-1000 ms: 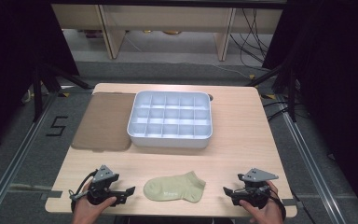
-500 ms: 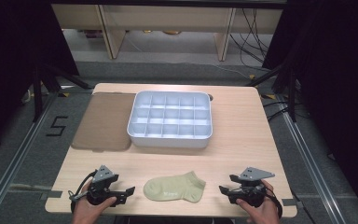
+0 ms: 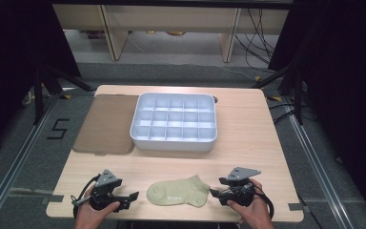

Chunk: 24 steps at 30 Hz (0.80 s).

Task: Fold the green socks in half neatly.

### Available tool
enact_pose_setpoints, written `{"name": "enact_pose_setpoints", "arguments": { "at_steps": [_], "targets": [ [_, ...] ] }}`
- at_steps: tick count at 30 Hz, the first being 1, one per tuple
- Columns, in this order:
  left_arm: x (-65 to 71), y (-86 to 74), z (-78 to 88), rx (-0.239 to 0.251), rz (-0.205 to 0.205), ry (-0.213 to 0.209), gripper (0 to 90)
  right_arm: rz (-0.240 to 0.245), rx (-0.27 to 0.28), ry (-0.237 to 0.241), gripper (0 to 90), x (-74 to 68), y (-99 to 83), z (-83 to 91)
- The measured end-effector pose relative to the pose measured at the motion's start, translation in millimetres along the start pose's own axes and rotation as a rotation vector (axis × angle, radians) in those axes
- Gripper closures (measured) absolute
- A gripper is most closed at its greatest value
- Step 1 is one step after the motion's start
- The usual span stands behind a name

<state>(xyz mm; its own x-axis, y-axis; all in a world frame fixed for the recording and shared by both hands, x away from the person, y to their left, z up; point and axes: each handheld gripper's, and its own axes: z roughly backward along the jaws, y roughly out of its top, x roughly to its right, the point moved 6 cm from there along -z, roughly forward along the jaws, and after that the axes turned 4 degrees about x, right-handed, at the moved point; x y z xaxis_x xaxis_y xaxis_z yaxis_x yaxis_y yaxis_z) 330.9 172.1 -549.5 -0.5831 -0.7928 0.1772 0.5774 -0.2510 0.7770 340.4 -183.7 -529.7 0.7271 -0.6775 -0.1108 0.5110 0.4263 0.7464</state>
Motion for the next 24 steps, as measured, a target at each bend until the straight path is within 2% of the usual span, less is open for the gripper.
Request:
{"name": "enact_pose_setpoints", "arguments": {
  "at_steps": [1,6,8,14,15,16,17,18,19,20,23,24],
  "targets": [
    [0.0,-0.2,-0.3,0.000,0.002,-0.013,15.1,-0.003,0.000,-0.002,44.5,-0.5,0.8,-2.3],
    [-0.2,-0.1,0.9,-0.009,0.005,-0.006,15.1,-0.010,-0.013,0.034,45.1,-5.2,6.8,-12.8],
    [-0.4,-0.1,0.1,0.000,-0.008,-0.007,15.1,0.002,-0.021,0.026,45.2,-7.0,8.4,-17.2],
    [-0.4,0.0,-0.1,0.003,-0.009,-0.006,15.2,0.007,-0.045,0.035,50.8,-8.4,10.0,-28.6],
    [0.0,-0.3,0.2,-0.002,0.000,-0.013,15.2,-0.012,-0.042,0.033,51.8,-9.7,10.3,-29.3],
    [0.0,-0.2,0.8,-0.009,0.004,-0.008,15.2,0.013,-0.057,0.030,53.7,-8.7,10.0,-30.8],
    [0.0,-0.2,0.8,-0.009,0.004,-0.008,15.2,0.013,-0.057,0.030,53.7,-8.7,10.0,-30.8],
    [-0.3,-0.1,0.2,-0.001,-0.006,-0.014,15.2,-0.017,-0.056,0.034,54.5,-11.1,10.0,-31.7],
    [-0.3,-0.1,0.2,-0.003,-0.010,-0.014,15.2,0.001,-0.047,0.037,55.4,-11.1,10.4,-33.5],
    [0.1,-0.2,0.2,-0.003,-0.002,-0.012,15.2,0.006,-0.081,0.032,56.3,-11.0,8.9,-34.5],
    [0.5,0.0,0.4,-0.004,-0.002,-0.011,15.2,-0.007,-0.085,0.035,58.6,-11.8,8.6,-37.1],
    [0.6,0.1,0.3,0.001,-0.006,-0.009,15.2,-0.009,-0.103,0.034,61.1,-12.0,7.7,-37.6]
  ]
}}
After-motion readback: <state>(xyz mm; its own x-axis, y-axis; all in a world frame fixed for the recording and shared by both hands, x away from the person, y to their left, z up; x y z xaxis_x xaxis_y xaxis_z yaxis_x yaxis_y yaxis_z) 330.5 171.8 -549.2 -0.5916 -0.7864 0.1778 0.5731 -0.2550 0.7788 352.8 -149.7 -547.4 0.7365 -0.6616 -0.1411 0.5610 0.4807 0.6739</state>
